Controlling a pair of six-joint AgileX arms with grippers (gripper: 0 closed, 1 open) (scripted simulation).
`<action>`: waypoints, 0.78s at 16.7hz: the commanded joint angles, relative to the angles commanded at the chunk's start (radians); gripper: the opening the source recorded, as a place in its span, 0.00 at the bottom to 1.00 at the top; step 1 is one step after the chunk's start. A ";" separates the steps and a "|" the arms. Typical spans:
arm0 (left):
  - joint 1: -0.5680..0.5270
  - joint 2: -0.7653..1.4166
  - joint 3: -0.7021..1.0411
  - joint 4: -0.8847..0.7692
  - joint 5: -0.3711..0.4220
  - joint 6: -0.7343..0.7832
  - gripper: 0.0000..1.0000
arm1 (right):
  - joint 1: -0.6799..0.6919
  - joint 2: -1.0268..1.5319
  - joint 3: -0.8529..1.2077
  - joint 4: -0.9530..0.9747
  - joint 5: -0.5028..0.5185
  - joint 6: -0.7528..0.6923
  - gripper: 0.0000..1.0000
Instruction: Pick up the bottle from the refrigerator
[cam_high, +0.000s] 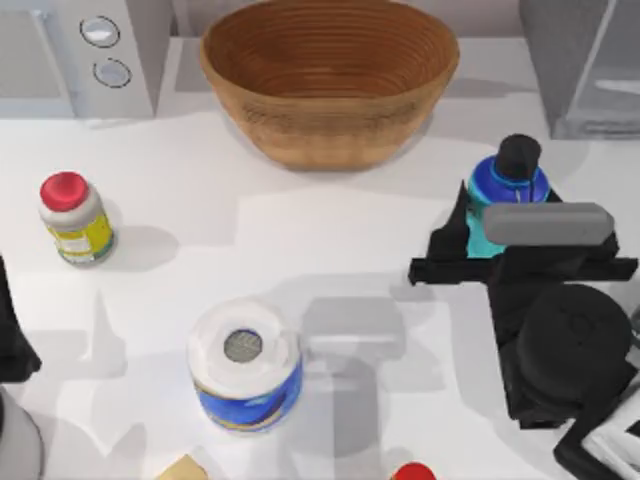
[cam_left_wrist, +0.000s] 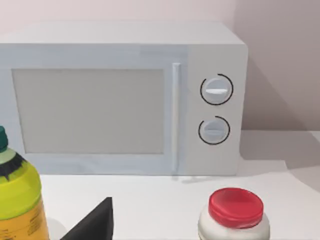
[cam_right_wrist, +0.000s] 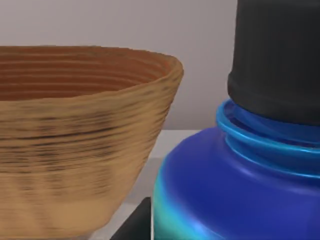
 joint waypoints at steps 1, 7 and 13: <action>0.000 0.000 0.000 0.000 0.000 0.000 1.00 | 0.000 0.000 0.000 0.000 0.000 0.000 0.00; 0.000 0.000 0.000 0.000 0.000 0.000 1.00 | -0.031 0.037 0.037 0.016 -0.025 -0.002 0.00; 0.000 0.000 0.000 0.000 0.000 0.000 1.00 | -0.104 0.216 0.157 0.059 -0.105 0.000 0.00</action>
